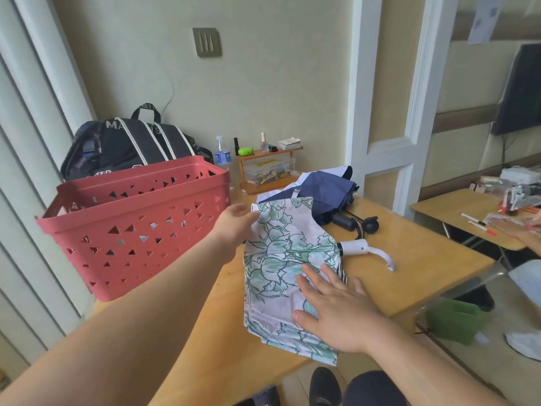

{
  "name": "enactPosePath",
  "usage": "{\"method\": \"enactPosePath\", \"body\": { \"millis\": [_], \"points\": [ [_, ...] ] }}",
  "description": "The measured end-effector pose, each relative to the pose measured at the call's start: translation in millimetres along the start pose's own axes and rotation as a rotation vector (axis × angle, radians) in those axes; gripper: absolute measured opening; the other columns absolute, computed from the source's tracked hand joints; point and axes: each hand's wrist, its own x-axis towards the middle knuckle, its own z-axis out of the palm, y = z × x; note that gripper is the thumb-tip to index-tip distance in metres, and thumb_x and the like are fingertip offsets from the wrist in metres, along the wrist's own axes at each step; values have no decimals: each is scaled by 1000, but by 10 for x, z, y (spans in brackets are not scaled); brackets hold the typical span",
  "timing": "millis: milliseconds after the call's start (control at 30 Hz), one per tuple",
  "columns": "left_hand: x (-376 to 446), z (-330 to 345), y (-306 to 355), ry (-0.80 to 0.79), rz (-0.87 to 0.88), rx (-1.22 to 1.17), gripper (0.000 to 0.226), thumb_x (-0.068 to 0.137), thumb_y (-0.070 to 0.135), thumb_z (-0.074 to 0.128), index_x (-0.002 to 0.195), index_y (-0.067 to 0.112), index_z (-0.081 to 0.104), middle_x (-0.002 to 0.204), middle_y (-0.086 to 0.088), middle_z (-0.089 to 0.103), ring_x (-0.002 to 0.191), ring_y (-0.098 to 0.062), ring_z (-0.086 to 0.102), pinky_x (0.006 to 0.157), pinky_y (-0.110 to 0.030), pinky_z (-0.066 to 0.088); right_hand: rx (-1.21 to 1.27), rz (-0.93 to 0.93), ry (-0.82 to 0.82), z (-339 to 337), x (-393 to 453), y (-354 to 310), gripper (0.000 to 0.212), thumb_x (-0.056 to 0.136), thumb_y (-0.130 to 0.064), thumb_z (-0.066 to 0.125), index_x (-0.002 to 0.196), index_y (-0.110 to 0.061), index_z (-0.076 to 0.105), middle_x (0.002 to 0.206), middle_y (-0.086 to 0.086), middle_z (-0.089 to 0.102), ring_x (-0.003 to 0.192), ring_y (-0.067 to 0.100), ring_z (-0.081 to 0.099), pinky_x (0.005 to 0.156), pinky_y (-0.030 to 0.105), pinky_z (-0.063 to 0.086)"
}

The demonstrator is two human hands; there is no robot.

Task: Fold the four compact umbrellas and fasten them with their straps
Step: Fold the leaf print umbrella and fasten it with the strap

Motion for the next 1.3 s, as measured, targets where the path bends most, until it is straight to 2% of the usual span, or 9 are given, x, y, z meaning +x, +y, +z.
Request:
{"method": "enactPosePath", "body": {
  "millis": [133,267,400,533,833,933,1033,1133,1300],
  "points": [
    [-13,137,43,18,25,-48,59,90,29,82,140,20,52,126,-3,63,93,-17,68,76,-33,56,5,1,9,3,-11,-4,80,95,-81,12,160,-44,-16,160,-25,-36,152,12,-32,123,61,-10],
    [-89,155,43,82,76,6,67,84,32,87,140,21,53,114,0,68,93,-16,70,90,-39,59,10,0,12,-4,-21,-11,80,96,-81,13,161,-43,-16,160,-25,-35,153,12,-31,123,61,-10],
    [-341,90,101,126,224,-8,67,86,34,85,143,41,49,109,0,62,93,-15,64,84,-35,56,40,-3,36,4,-22,-6,82,94,-82,15,162,-44,-12,161,-26,-33,153,10,-29,123,61,-9],
    [-638,-23,76,137,348,-31,44,92,36,79,112,67,56,97,-14,71,79,-26,66,66,-39,54,60,-7,54,2,-32,5,83,94,-82,18,163,-44,-8,163,-27,-29,155,9,-25,124,62,-6],
    [-1096,-74,-301,142,375,-57,38,92,19,79,118,45,67,89,13,78,86,-8,73,82,-33,57,69,9,71,-21,-47,-18,82,96,-81,21,163,-43,-6,167,-22,-21,157,12,-20,124,62,-5],
    [-1132,-50,-361,148,403,-28,42,89,16,82,113,47,67,89,16,76,75,-2,68,70,-19,52,65,20,100,-13,-66,-31,82,95,-82,22,163,-45,-4,172,-11,-9,159,17,-15,125,62,-2],
    [-1147,-14,-492,174,414,-24,34,87,20,84,107,44,71,82,10,75,70,-4,64,68,-20,50,132,38,258,-4,-142,-64,75,97,-74,36,163,-41,20,172,-2,19,159,23,12,127,51,14],
    [-1097,12,-637,196,386,-27,27,87,25,84,98,46,73,74,4,68,64,-10,58,65,-31,50,340,53,537,84,-217,-48,55,98,-59,55,147,-34,56,143,-3,59,134,20,51,110,32,41],
    [-1064,35,-741,192,387,44,22,88,27,84,97,44,73,68,20,61,63,-4,57,65,-28,47,595,14,916,135,-197,47,18,90,-26,78,107,-21,76,106,-13,70,96,9,68,85,28,54]
  ]
}}
